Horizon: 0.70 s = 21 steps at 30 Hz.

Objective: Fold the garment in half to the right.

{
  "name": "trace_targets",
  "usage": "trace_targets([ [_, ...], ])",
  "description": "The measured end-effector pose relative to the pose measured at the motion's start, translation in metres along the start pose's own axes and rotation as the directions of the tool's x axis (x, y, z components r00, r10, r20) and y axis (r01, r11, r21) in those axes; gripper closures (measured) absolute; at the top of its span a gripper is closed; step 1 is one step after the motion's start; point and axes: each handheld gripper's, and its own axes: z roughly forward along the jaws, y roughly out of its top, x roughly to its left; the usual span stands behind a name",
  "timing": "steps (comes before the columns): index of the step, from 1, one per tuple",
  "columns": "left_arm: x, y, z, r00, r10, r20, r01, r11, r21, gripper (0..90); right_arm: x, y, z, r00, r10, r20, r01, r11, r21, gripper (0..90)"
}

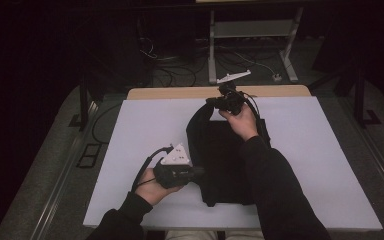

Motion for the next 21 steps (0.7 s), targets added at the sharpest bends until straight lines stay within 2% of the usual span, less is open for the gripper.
trace_targets([
  [6,-0.002,0.007,0.012,0.9996,-0.007,0.026,0.007,1.0,0.0,83.7,-0.012,-0.002,-0.007,0.9996,0.026,0.014,-0.026,1.0,0.007,86.3],
  [10,-0.005,0.011,0.018,0.9992,0.008,0.038,-0.009,0.9998,0.015,83.7,-0.019,-0.003,-0.01,0.9989,0.04,0.026,-0.04,0.999,0.014,86.3],
  [15,-0.007,0.016,0.021,0.9984,0.021,0.053,-0.021,0.9997,0.013,83.7,-0.026,-0.003,-0.015,0.9979,0.051,0.04,-0.051,0.999,0.009,86.3],
  [21,-0.01,0.022,0.028,0.9973,0.014,0.072,-0.014,0.9999,0.004,83.7,-0.031,-0.004,-0.02,0.9971,0.056,0.052,-0.056,0.998,0.001,86.3],
])
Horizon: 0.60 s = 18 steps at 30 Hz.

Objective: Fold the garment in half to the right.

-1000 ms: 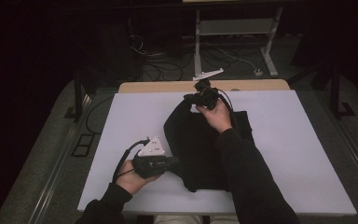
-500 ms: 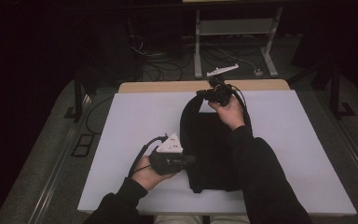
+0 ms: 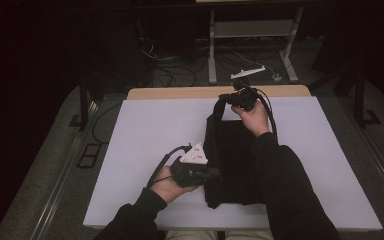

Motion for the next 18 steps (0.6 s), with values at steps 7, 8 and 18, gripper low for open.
trace_targets([
  [7,-0.003,0.009,0.009,0.9997,0.008,0.023,-0.008,0.9999,-0.006,83.6,-0.007,-0.001,-0.006,0.9999,0.014,0.007,-0.014,1.0,-0.002,86.1],
  [8,-0.003,0.009,0.01,0.9996,0.013,0.025,-0.013,0.9999,-0.004,83.6,-0.008,-0.002,-0.007,0.9999,0.012,0.01,-0.012,1.0,-0.001,86.1],
  [18,-0.002,0.019,0.021,0.9992,0.01,0.039,-0.009,0.9998,-0.018,83.7,-0.019,-0.004,-0.018,0.9994,0.02,0.027,-0.02,1.0,-0.006,86.1],
])
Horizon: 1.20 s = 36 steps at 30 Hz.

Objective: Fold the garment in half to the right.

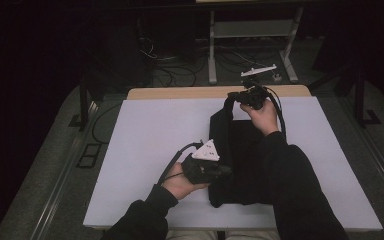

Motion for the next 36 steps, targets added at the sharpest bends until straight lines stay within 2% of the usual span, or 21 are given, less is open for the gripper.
trace_targets([
  [16,-0.004,0.025,0.022,0.9987,0.021,0.047,-0.021,0.9998,-0.006,83.7,-0.024,-0.01,-0.019,0.999,0.038,0.023,-0.038,0.999,-0.015,86.2],
  [19,-0.004,0.03,0.026,0.9974,0.047,0.055,-0.048,0.9987,0.016,83.6,-0.028,-0.012,-0.022,0.9983,0.052,0.026,-0.052,0.999,-0.017,86.1],
  [22,-0.006,0.035,0.03,0.9972,0.044,0.06,-0.045,0.9988,0.016,83.6,-0.032,-0.014,-0.024,0.9979,0.061,0.024,-0.06,0.998,-0.022,86.2],
  [29,-0.009,0.045,0.038,0.9947,0.076,0.07,-0.078,0.9965,0.03,83.7,-0.04,-0.02,-0.028,0.9968,0.074,0.031,-0.073,0.997,-0.023,86.2],
  [36,-0.011,0.049,0.049,0.9933,0.082,0.082,-0.085,0.9955,0.041,83.7,-0.047,-0.026,-0.032,0.9954,0.088,0.037,-0.087,0.996,-0.025,86.2],
])
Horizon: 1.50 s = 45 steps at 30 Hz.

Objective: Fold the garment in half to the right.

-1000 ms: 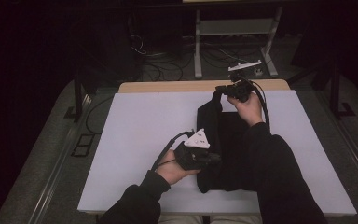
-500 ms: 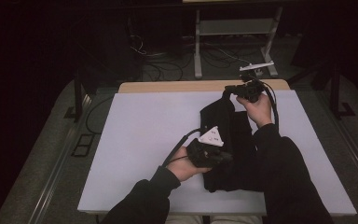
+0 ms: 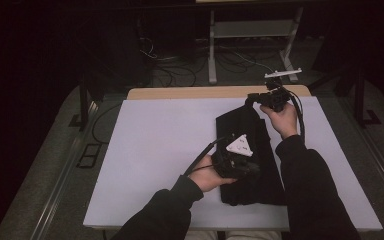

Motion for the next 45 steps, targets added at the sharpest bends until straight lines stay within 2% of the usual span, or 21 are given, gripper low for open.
trace_targets([
  [3,-0.001,0.001,0.003,0.9999,0.01,0.003,-0.01,0.9998,0.015,83.6,-0.003,-0.003,-0.001,1.0,0.006,0.0,-0.006,1.0,0.006,86.2],
  [16,0.001,0.001,0.016,0.9999,0.001,0.016,-0.002,0.9998,0.021,83.7,-0.02,-0.019,0.002,0.9988,0.049,0.011,-0.049,0.998,0.028,86.1],
  [23,0.001,0.001,0.027,0.9995,-0.018,0.027,0.018,0.9998,0.01,83.6,-0.033,-0.029,0.005,0.996,0.089,0.011,-0.089,0.996,0.032,85.8],
  [27,0.002,0.001,0.035,0.999,-0.029,0.034,0.028,0.9995,0.016,83.6,-0.041,-0.038,0.007,0.9923,0.124,0.003,-0.124,0.992,0.029,85.7],
  [29,0.002,0.001,0.04,0.9989,-0.03,0.038,0.029,0.9993,0.022,83.6,-0.045,-0.044,0.01,0.989,0.148,0.002,-0.148,0.988,0.045,85.7],
  [36,0.004,0.001,0.052,0.9978,-0.048,0.046,0.046,0.9984,0.034,83.6,-0.054,-0.055,0.014,0.9817,0.19,0.008,-0.19,0.98,0.055,84.9],
  [38,0.004,0.001,0.055,0.9975,-0.052,0.048,0.05,0.9981,0.036,83.6,-0.057,-0.059,0.014,0.9777,0.21,-0.012,-0.209,0.977,0.041,78.8],
  [40,0.004,0.001,0.058,0.9972,-0.057,0.048,0.055,0.9978,0.037,83.7,-0.059,-0.062,0.012,0.9748,0.223,-0.009,-0.223,0.974,0.038,69.4],
  [43,0.003,0.002,0.061,0.9972,-0.055,0.051,0.053,0.9978,0.041,83.7,-0.06,-0.065,0.005,0.9753,0.22,0.025,-0.22,0.975,0.035,53.8],
  [45,0.0,0.004,0.064,0.9977,-0.047,0.049,0.044,0.9977,0.052,83.7,-0.06,-0.066,-0.002,0.9756,0.218,0.026,-0.219,0.976,0.011,37.9],
])
